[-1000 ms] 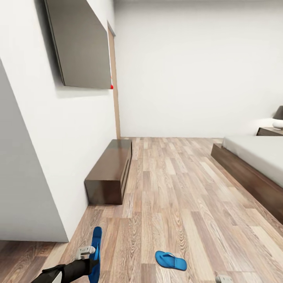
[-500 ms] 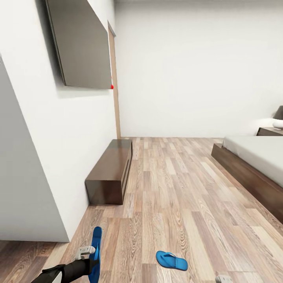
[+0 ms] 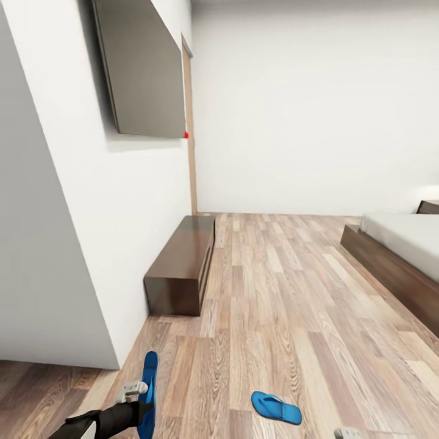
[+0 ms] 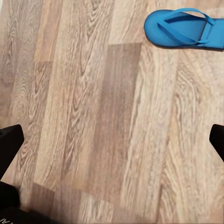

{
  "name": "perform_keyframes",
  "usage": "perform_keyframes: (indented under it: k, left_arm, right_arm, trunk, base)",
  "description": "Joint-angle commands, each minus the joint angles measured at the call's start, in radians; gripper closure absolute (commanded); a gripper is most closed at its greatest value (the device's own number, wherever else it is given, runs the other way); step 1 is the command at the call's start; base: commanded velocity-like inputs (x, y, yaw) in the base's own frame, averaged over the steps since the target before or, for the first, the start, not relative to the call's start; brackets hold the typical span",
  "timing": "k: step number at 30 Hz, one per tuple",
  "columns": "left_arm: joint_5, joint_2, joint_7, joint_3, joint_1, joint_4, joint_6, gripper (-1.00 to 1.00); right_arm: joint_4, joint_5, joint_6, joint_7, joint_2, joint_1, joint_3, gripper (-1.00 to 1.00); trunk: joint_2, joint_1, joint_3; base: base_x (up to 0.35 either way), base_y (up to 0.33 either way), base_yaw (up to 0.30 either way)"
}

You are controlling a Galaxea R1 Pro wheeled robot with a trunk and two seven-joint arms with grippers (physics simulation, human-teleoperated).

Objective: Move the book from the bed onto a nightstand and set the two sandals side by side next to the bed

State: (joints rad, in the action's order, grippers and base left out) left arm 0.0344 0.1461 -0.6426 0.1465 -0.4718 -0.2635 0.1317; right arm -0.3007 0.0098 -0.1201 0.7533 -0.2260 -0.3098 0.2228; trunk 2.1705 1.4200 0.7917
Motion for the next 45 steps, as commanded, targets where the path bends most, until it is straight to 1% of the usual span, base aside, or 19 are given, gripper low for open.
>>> perform_keyframes:
  k: [1,9,13,20,23,25,28,34,38,45]
  left_arm:
    - [0.002,0.0,-0.005,0.005,-0.001,0.0,0.009,1.0]
    - [0.003,0.0,-0.005,0.006,-0.001,0.0,0.008,1.0]
    - [0.004,0.001,-0.005,0.007,-0.001,0.0,0.008,1.0]
    - [0.004,0.001,-0.005,0.007,-0.001,0.0,0.004,1.0]
    - [0.004,0.001,-0.005,0.007,-0.001,0.004,-0.014,1.0]
    - [0.004,0.001,-0.005,0.007,-0.001,0.032,-0.055,1.0]
    - [0.004,0.001,-0.005,0.008,-0.001,0.049,-0.084,1.0]
    - [0.003,0.001,-0.004,0.007,-0.001,0.055,-0.097,1.0]
    - [0.004,0.004,-0.002,0.008,-0.001,0.061,-0.121,1.0]
    - [0.004,0.004,-0.002,0.008,-0.001,0.064,-0.128,1.0]
  right_arm:
    - [-0.002,0.001,-0.01,0.006,0.0,0.0,0.009,-1.0]
    - [-0.002,0.001,-0.01,0.006,0.0,0.0,0.008,-1.0]
    - [-0.002,0.001,-0.01,0.007,0.0,0.0,0.007,-1.0]
    - [-0.002,0.002,-0.01,0.007,0.0,0.0,0.007,-1.0]
    - [-0.002,0.002,-0.01,0.006,0.0,0.0,0.007,-1.0]
    - [-0.002,0.002,-0.01,0.006,0.0,0.0,0.007,-1.0]
    - [-0.002,0.002,-0.01,0.007,0.0,0.0,0.007,-1.0]
    - [-0.002,0.002,-0.01,0.006,0.0,0.0,0.007,-1.0]
    - [-0.002,0.002,-0.01,0.006,0.0,0.0,0.007,-1.0]
    - [-0.002,0.005,-0.01,0.007,0.0,0.0,0.007,-1.0]
  trunk:
    - [0.0,0.0,0.001]
    - [0.0,0.0,0.001]
    - [0.0,0.0,0.001]
    - [0.0,0.0,0.001]
    - [0.0,0.0,0.001]
    - [0.0,0.0,0.001]
    - [0.0,0.0,0.001]
    - [0.0,0.0,0.001]
    - [0.0,0.0,0.001]
    - [0.0,0.0,0.001]
  base:
    - [0.0,0.001,0.284]
    - [0.001,0.0,0.246]
    - [0.144,0.034,0.047]
    - [0.249,0.161,0.007]
    - [0.103,0.069,0.001]
    - [0.045,0.027,0.0]
    - [0.155,0.105,0.0]
    - [0.244,0.171,0.0]
    - [0.281,0.036,0.0]
    - [0.325,0.005,0.0]
